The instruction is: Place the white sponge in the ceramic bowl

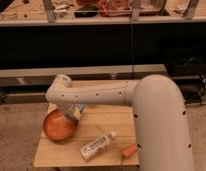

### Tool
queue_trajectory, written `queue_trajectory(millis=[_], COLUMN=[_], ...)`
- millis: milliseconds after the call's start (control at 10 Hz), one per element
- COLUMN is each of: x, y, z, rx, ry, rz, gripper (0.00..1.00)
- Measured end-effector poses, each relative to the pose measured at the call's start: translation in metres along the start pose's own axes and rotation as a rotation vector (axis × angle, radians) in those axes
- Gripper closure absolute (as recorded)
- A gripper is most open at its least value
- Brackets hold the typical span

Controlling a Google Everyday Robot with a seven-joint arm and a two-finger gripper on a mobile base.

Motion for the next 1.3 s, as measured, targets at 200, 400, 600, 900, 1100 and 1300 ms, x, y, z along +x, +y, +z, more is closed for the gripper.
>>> queue_trajectory(millis=[200,400,600,900,1100,1300], x=[0.000,-0.001,0.000,-0.001,-0.001,-0.001], y=[-0.003,-0.006,-0.006,-0.011,-0.014,-0.014], z=[0.003,0.004,0.005,0.007,0.008,0.009], rx=[0.005,0.010,0.015,0.019,0.022,0.025], ry=[-0.003,-0.007,-0.011,-0.016,-0.022,-0.028], rz=[-0.008,-0.020,-0.027,-0.040,-0.051,-0.058], gripper=[1.00,1.00,1.00,1.00,1.00,0.96])
